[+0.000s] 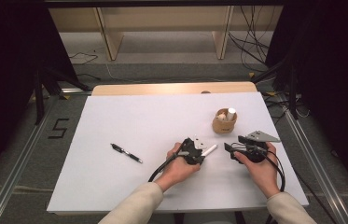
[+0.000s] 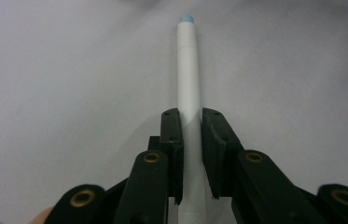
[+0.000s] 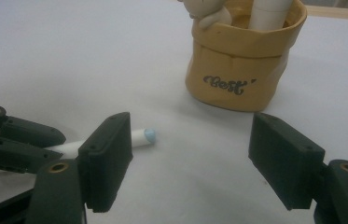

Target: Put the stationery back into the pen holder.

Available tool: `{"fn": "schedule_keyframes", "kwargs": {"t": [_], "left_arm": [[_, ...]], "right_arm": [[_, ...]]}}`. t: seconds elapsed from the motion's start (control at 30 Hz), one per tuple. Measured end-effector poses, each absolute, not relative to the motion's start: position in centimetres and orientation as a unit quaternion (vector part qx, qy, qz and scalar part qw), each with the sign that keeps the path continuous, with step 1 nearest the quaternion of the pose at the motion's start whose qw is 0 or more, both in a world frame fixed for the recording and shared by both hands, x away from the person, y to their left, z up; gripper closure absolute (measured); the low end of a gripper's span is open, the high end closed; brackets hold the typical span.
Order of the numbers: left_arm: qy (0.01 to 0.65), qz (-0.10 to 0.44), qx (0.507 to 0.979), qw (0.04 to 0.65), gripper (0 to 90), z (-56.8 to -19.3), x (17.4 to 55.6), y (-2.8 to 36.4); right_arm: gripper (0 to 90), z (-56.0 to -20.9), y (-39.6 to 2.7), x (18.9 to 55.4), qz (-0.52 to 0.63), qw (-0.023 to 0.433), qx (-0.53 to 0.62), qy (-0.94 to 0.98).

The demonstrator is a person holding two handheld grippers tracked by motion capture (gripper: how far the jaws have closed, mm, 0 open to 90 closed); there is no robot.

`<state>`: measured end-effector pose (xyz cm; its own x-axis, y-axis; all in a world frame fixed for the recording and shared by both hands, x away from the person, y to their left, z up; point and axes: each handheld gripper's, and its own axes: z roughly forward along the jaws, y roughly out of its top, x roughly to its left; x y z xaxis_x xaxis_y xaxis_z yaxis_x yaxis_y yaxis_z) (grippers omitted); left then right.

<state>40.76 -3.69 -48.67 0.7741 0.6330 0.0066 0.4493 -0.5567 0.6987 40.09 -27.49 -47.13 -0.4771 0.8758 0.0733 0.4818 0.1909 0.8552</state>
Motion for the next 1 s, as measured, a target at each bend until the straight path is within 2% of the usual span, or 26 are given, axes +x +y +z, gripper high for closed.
{"fn": "schedule_keyframes", "kwargs": {"t": [0.37, 1.0], "left_arm": [[0.313, 0.138, 0.860, 0.379, 79.1, -48.0, 40.2, -3.1], [0.327, 0.152, 0.828, 0.430, 79.0, -47.2, 38.8, -2.2]], "right_arm": [[31.4, -47.0, -27.4, 40.0, 0.448, 0.218, 0.458, 0.736], [32.2, -47.1, -24.4, 40.3, 0.494, 0.142, 0.460, 0.724]]}}
